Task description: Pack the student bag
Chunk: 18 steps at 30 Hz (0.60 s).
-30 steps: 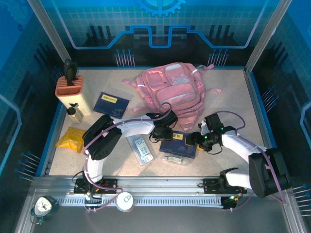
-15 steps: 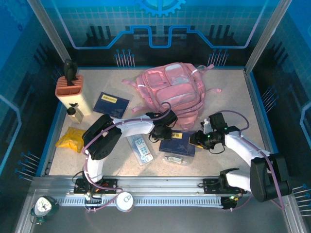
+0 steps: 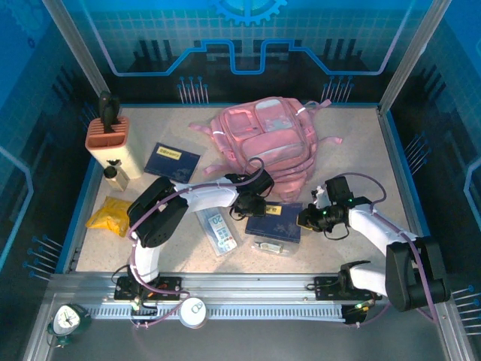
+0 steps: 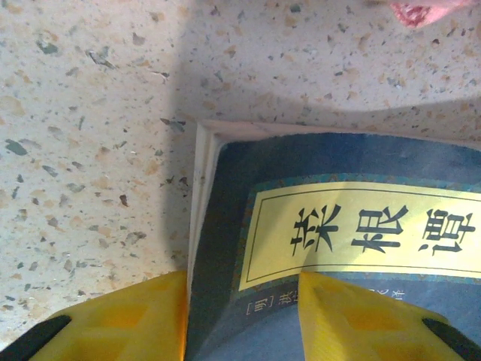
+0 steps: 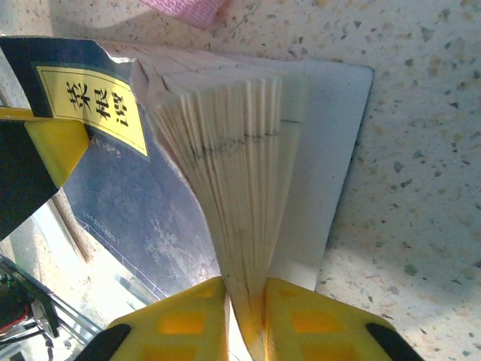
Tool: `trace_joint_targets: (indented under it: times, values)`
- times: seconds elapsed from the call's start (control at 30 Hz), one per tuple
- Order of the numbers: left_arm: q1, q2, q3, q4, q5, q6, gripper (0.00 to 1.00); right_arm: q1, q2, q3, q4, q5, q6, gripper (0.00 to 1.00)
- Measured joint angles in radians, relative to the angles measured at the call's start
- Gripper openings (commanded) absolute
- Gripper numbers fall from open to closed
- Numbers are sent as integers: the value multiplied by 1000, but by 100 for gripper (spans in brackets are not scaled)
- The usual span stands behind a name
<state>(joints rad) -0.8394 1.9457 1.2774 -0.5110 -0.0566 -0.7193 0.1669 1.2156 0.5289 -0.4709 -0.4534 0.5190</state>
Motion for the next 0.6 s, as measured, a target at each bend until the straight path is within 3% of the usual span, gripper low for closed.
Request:
trace_joint_targets:
  times: [0.2,0.4,0.6]
  values:
    - [8,-8,-11,6,0,3,44,-6,-23,-3,0,-19,-8,0]
    - [33,-61,-48,24,13,1,53,-6,-65,-6,3,-80,18,0]
    - [96,-232,-118,32,37,-27,63,-6,-151,-5,37,-158,110,0]
